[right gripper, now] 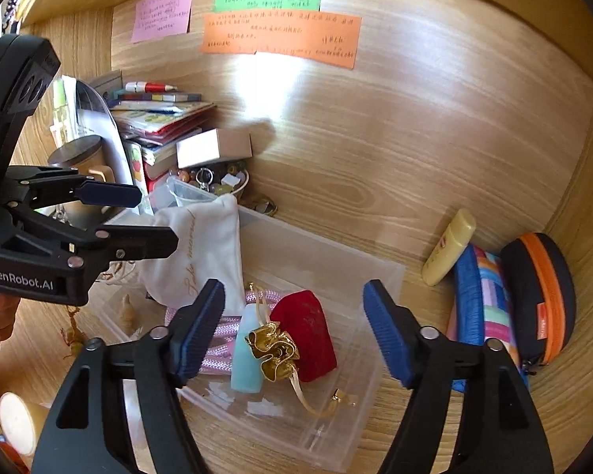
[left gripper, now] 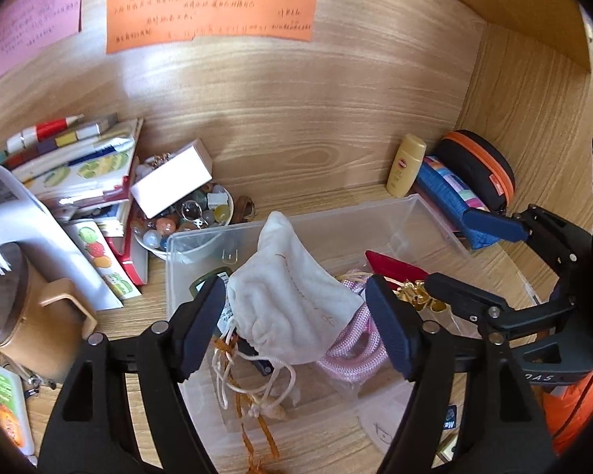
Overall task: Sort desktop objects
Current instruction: 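Open the right gripper to drop the red pouch while the left drops the white bag into the box, then withdraw both grippers from the box toward the clear round container and gourd charm, then grasp the clear round container with the right gripper while the left grasps the yellow gourd charm, then carry the clear round container and gourd charm over the clear plastic box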
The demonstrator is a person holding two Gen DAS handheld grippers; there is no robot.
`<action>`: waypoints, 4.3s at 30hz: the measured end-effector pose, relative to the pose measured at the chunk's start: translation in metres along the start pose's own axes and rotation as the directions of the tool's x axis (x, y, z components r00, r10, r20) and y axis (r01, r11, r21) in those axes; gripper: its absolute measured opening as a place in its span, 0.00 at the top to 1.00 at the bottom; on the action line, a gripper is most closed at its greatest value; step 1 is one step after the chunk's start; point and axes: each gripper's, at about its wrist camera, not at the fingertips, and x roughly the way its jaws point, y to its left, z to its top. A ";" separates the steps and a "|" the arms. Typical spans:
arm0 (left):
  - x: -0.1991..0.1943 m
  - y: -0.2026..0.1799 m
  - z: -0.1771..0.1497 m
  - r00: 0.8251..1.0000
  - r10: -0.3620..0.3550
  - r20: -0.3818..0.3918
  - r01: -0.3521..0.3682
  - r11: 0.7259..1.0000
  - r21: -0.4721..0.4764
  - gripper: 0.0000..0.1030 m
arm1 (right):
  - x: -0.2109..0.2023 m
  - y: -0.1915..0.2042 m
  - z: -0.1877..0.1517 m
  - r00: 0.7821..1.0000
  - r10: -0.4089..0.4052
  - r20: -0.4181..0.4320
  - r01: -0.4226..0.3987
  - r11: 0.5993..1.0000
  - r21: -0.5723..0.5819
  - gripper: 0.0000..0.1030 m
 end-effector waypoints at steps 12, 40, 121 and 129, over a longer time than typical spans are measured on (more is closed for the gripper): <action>-0.047 0.011 -0.020 0.996 0.064 0.056 -0.064 0.998 0.001 0.10 | -0.035 0.005 -0.009 0.999 0.044 -0.005 -0.043 0.998 0.051 0.20; -0.037 0.041 -0.107 0.989 0.092 -0.115 -0.091 0.996 0.011 0.10 | -0.046 0.077 -0.055 0.988 0.102 -0.117 -0.103 0.995 -0.005 0.19; -0.037 0.044 -0.114 0.988 0.038 -0.152 -0.037 0.999 0.006 0.84 | -0.003 0.063 -0.066 0.932 0.314 -0.181 -0.310 0.949 0.049 0.74; -0.053 0.042 -0.107 0.995 0.036 -0.092 -0.038 0.999 -0.020 0.84 | -0.020 0.063 -0.053 0.943 0.306 -0.131 -0.306 0.952 0.023 0.74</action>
